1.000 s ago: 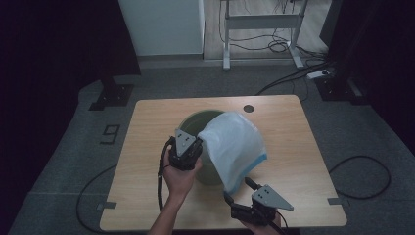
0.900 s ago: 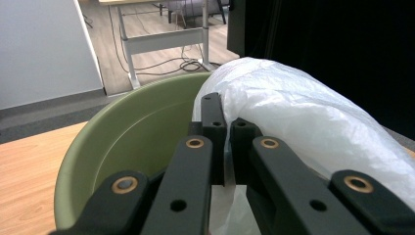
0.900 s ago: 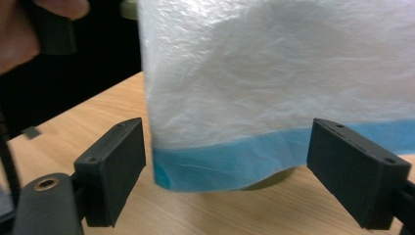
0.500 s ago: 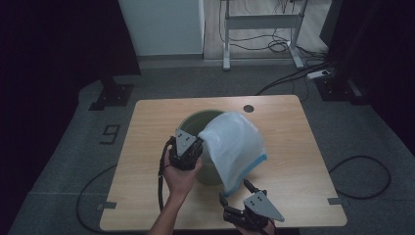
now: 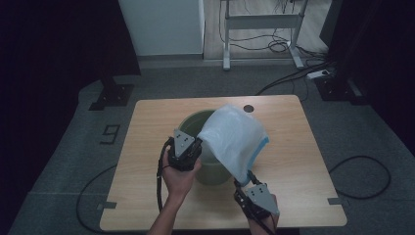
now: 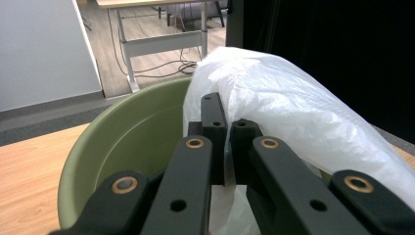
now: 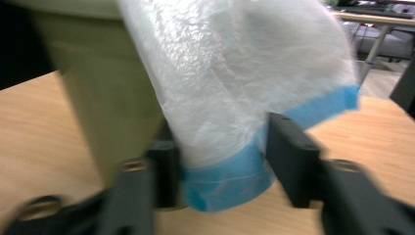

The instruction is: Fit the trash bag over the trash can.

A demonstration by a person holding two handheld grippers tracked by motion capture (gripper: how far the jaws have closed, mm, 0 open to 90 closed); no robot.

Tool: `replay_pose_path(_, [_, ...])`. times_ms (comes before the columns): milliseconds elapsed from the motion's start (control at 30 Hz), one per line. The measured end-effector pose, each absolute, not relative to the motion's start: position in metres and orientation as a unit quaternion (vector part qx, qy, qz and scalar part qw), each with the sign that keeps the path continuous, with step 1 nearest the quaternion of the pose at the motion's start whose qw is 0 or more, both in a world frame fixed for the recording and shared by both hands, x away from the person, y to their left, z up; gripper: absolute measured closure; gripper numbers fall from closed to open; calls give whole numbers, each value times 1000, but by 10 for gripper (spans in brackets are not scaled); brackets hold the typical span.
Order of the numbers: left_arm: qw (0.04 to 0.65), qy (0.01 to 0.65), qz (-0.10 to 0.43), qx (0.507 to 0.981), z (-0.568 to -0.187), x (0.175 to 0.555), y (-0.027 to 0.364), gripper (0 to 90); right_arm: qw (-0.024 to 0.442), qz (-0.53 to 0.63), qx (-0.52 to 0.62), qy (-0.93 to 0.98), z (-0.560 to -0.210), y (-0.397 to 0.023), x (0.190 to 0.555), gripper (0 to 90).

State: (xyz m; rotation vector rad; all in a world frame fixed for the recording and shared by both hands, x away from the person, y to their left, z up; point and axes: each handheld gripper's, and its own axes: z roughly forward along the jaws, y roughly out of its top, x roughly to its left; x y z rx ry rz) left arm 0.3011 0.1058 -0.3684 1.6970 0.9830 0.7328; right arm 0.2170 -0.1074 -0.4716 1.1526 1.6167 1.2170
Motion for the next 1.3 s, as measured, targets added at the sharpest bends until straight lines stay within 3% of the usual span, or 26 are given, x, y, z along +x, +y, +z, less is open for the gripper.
replay_pose_path(100, [503, 402, 301, 703, -369, 298, 105, 890, 404, 484, 461, 625, -464, -123, 225, 784])
replay_pose_path(200, [505, 396, 303, 705, -369, 296, 104, 889, 412, 496, 464, 608, -449, -138, 234, 862])
replay_pose_path(567, [505, 377, 287, 721, -372, 292, 104, 860, 442, 558, 416, 566, -360, -155, 262, 880])
replay_pose_path(633, [499, 372, 282, 730, -373, 291, 103, 783, 444, 566, 400, 568, -348, -152, 266, 882])
replay_pose_path(767, [492, 364, 284, 738, -368, 286, 103, 492, 437, 571, 374, 586, -335, -145, 274, 884])
replay_pose_path(867, [495, 350, 297, 738, -362, 281, 105, 370, 432, 567, 360, 602, -335, -141, 280, 884])
replay_pose_path(1300, [506, 339, 309, 730, -350, 277, 114, 197, 435, 549, 366, 613, -334, -148, 292, 885])
